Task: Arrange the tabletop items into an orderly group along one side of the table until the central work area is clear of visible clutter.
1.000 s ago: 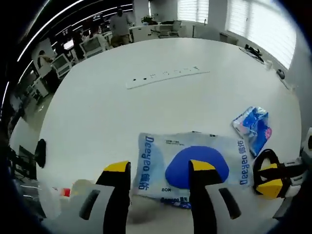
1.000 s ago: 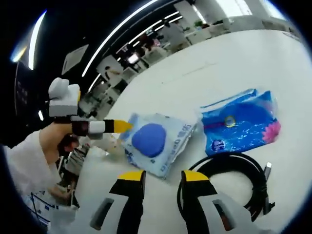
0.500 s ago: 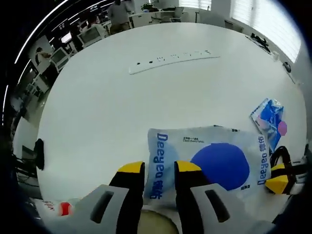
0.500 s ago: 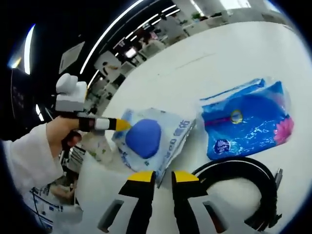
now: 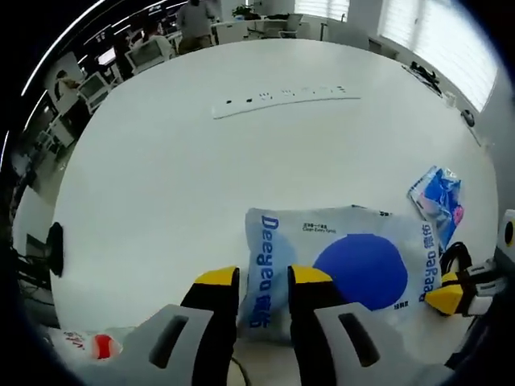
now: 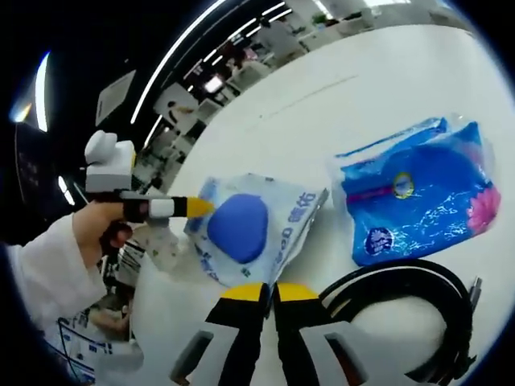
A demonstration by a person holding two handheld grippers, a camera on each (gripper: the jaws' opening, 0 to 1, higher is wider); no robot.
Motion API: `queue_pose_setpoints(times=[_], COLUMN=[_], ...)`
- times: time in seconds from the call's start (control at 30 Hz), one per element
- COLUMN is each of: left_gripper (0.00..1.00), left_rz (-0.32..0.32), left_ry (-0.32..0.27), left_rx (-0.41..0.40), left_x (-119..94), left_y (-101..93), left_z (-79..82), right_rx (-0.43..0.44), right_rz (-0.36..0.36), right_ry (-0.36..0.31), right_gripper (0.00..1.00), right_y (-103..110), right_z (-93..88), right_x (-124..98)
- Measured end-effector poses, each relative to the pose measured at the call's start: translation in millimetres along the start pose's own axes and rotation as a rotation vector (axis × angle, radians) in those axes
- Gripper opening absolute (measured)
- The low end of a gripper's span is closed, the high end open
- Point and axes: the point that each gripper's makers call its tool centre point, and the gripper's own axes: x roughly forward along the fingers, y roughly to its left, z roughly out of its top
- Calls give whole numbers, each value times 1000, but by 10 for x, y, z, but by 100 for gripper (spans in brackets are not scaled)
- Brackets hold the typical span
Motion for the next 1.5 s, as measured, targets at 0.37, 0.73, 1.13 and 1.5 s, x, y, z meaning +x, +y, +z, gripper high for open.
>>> queue_pose_setpoints(times=[0.37, 0.73, 1.13, 1.5], left_gripper=[27, 35, 35, 37], left_rz=[0, 26, 48, 23], left_ry=[-20, -56, -116, -200], left_rx=[19, -38, -59, -73], left_x=[-26, -87, -264, -408], left_y=[-3, 83, 197, 208], left_z=[104, 117, 148, 98], right_rx=[34, 59, 66, 75], right_rz=[1, 14, 15, 16], right_ry=[-1, -3, -6, -14], right_gripper=[0, 0, 0, 0], right_y=[-27, -90, -90, -105], right_z=[5, 27, 12, 8], right_x=[-6, 35, 32, 47])
